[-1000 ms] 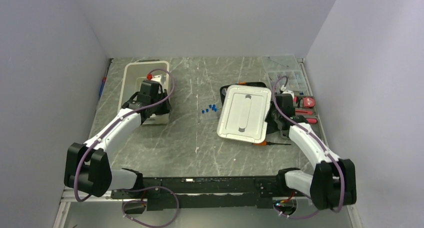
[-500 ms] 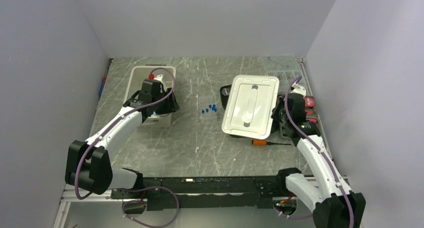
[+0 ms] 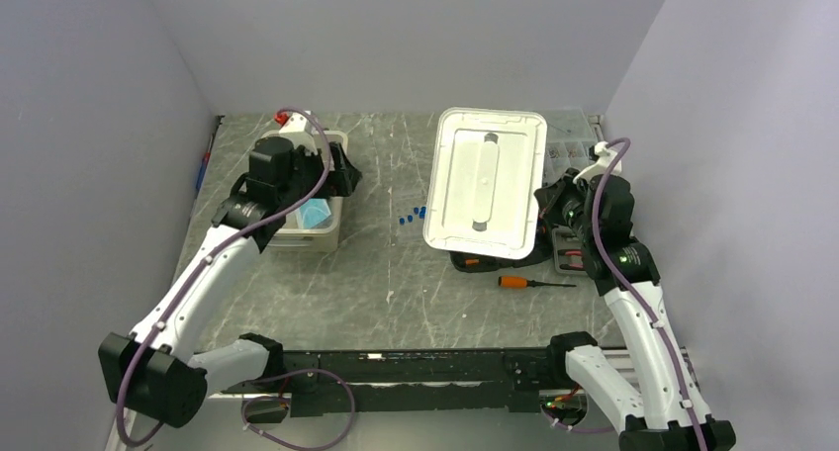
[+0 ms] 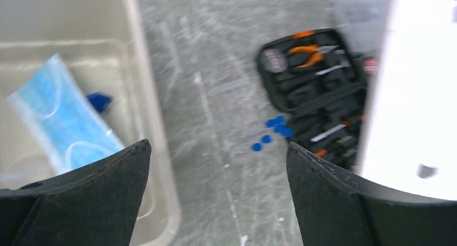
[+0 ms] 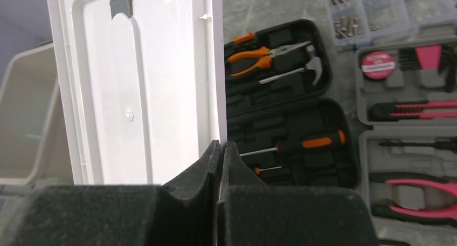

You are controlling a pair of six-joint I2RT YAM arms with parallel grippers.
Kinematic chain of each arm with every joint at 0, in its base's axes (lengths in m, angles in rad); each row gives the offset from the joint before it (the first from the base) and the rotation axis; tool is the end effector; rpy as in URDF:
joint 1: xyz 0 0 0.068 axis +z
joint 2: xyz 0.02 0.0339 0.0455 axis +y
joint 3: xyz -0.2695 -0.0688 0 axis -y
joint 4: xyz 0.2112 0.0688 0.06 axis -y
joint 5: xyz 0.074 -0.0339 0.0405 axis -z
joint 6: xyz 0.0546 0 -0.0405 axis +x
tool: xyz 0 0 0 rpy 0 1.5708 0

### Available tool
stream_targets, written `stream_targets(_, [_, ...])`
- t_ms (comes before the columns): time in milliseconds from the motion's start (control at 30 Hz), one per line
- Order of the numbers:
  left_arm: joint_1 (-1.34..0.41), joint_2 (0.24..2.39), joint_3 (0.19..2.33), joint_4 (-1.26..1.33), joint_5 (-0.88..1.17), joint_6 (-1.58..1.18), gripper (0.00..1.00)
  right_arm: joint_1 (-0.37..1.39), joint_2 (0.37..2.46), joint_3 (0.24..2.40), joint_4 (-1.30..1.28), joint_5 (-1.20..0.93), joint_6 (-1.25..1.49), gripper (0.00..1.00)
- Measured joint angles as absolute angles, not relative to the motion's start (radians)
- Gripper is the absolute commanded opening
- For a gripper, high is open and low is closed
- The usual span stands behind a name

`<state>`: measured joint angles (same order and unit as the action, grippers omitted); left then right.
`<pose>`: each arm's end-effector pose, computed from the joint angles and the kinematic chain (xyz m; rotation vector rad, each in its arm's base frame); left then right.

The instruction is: Organize the chemistry lab equipment

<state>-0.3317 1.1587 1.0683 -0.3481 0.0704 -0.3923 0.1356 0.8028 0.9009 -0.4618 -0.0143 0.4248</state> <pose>0.2296 -0.0831 0.3466 -0.0162 2.0485 -0.5284 0.1557 0.0220 0.3420 0.2720 1.9349 0.3859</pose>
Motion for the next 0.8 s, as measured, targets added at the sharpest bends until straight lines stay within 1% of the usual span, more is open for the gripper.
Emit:
stream_targets(67, [-0.340, 1.125, 1.068, -0.311, 0.140, -0.393, 0.99, 0.140, 0.802, 0.909, -0.453, -0.051, 0.432, 0.00])
stream_targets(133, [-0.347, 1.103, 1.067, -0.247, 0.253, -0.417, 0.99, 0.149, 0.805, 0.914, -0.438, -0.093, 0.444, 0.00])
stream_targets(300, [-0.365, 1.112, 1.058, -0.102, 0.499, -0.500, 0.99, 0.205, 0.826, 0.920, -0.382, -0.164, 0.476, 0.00])
stream_targets(500, [-0.385, 1.169, 1.056, -0.048, 0.634, -0.550, 0.99, 0.332, 0.867, 0.948, -0.316, -0.181, 0.499, 0.00])
stream_targets(533, [-0.386, 1.177, 1.052, -0.039, 0.651, -0.562, 0.97, 0.352, 0.876, 0.955, -0.305, -0.181, 0.499, 0.00])
stream_targets(567, [-0.388, 1.183, 1.047, -0.033, 0.665, -0.570, 0.92, 0.366, 0.883, 0.961, -0.297, -0.181, 0.500, 0.00])
stream_targets(600, [-0.388, 1.185, 1.037, -0.024, 0.678, -0.580, 0.86, 0.381, 0.891, 0.966, -0.287, -0.182, 0.501, 0.00])
stream_targets(667, [-0.388, 1.184, 1.021, -0.010, 0.692, -0.598, 0.69, 0.395, 0.901, 0.970, -0.268, -0.182, 0.503, 0.00])
stream_targets(733, [-0.388, 1.180, 1.000, 0.006, 0.701, -0.617, 0.57, 0.397, 0.906, 0.970, -0.257, -0.181, 0.506, 0.00])
stream_targets(800, [-0.389, 1.167, 0.966, 0.031, 0.704, -0.639, 0.55, 0.397, 0.909, 0.969, -0.247, -0.173, 0.508, 0.00])
